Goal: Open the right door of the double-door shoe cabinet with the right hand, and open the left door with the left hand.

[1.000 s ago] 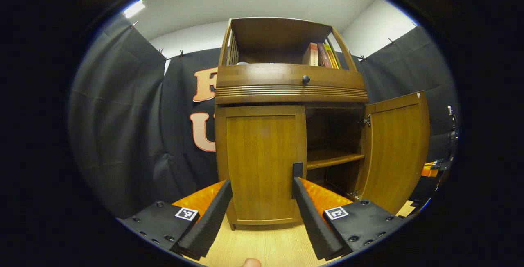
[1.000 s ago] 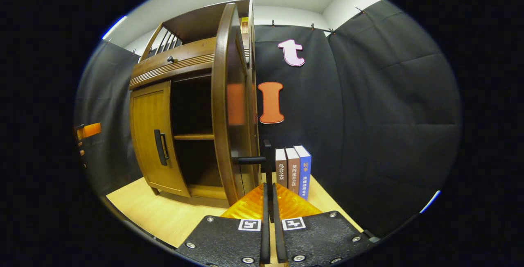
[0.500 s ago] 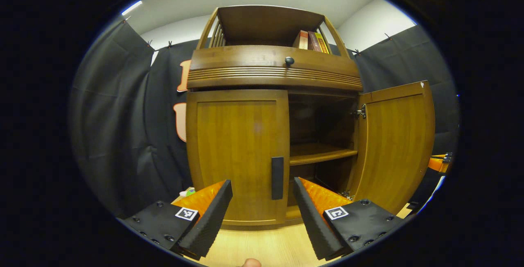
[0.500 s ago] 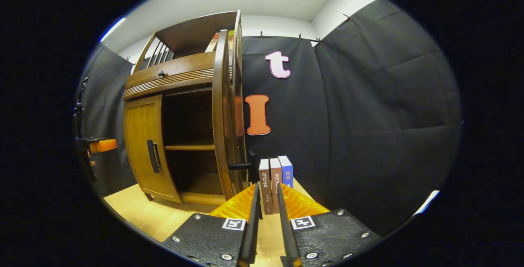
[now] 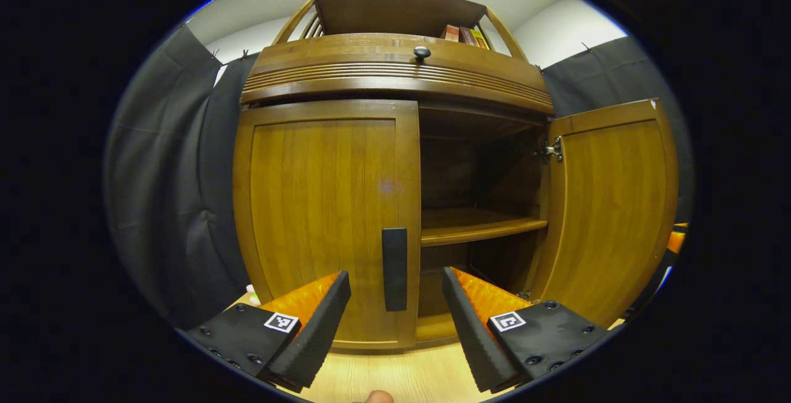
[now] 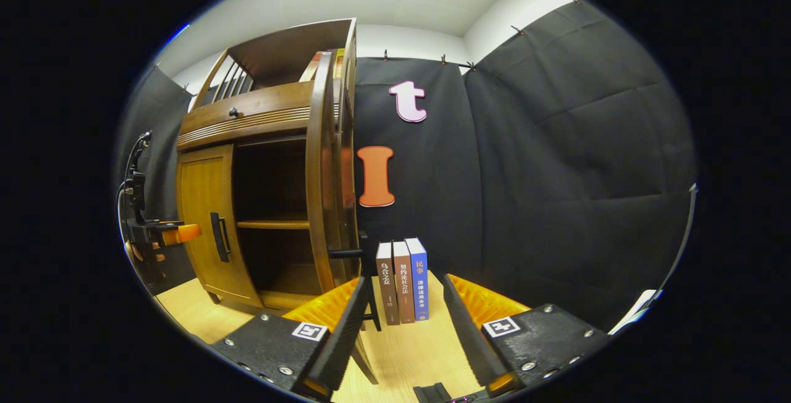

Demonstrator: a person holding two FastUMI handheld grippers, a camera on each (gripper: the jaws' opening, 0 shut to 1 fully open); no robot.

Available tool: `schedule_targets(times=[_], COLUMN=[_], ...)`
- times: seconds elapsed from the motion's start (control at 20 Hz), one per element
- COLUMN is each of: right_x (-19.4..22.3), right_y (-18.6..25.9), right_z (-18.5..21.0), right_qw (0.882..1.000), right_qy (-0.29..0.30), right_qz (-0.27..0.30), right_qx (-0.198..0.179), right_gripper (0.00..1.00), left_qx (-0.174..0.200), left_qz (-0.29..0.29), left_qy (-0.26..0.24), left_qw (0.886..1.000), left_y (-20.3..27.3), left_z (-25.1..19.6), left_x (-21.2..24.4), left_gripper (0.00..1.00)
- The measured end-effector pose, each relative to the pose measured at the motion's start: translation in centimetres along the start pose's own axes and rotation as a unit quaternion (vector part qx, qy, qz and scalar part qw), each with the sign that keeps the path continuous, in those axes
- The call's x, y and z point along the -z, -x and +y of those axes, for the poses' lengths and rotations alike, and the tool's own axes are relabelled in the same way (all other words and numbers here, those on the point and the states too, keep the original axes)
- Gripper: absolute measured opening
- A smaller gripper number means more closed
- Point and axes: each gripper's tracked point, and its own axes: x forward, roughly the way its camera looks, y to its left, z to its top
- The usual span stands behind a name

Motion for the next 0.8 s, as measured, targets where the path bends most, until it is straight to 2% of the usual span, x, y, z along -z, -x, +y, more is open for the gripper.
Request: schedule_targets(times=[0.05, 0.1, 0.15, 0.2, 0.25, 0.4, 0.45, 0.6, 0.8], right_x=[0.0, -0.1, -0.2, 0.0, 0.1, 0.2, 0.2, 0.0, -0.1], right_y=[0.0, 0.0, 0.0, 0.1, 0.1, 0.1, 0.2, 0.4, 0.6], right_z=[-0.2, -0.6, -1.0, -1.4, -1.5, -2.1, -2.2, -2.6, -2.8], right_qw=[1.000, 1.000, 1.000, 1.000, 1.000, 1.000, 1.000, 1.000, 1.000], right_qy=[-0.001, -0.001, -0.001, -0.001, -0.002, -0.007, -0.008, -0.010, -0.010], right_qz=[-0.001, -0.002, -0.003, -0.004, -0.004, -0.003, -0.005, -0.009, -0.011], right_qx=[0.003, 0.007, 0.010, 0.012, 0.013, 0.016, 0.017, 0.023, 0.026], right_gripper=[0.82, 0.95, 0.86, 0.87, 0.99, 0.99, 0.88, 0.88, 0.88], left_qx=[-0.003, -0.003, -0.002, -0.001, 0.002, 0.005, 0.002, -0.005, -0.019], left_qz=[0.000, 0.001, 0.000, 0.001, 0.005, 0.012, 0.012, 0.017, 0.019], left_qy=[-0.003, -0.006, -0.005, -0.004, -0.002, 0.001, 0.001, 0.001, 0.012], left_qw=[1.000, 1.000, 1.000, 1.000, 1.000, 1.000, 1.000, 1.000, 1.000], left_y=[-0.3, -1.1, -2.3, -3.1, -3.8, -6.1, -6.7, -8.3, -9.7], left_z=[0.1, 0.0, -0.2, -0.3, -0.5, -0.9, -0.7, -0.5, 0.4], left_x=[0.5, 0.8, 0.9, 1.1, 1.5, 2.3, 2.5, 3.2, 3.9], left_gripper=[0.95, 0.95, 0.95, 0.95, 0.95, 0.95, 0.95, 0.96, 0.79])
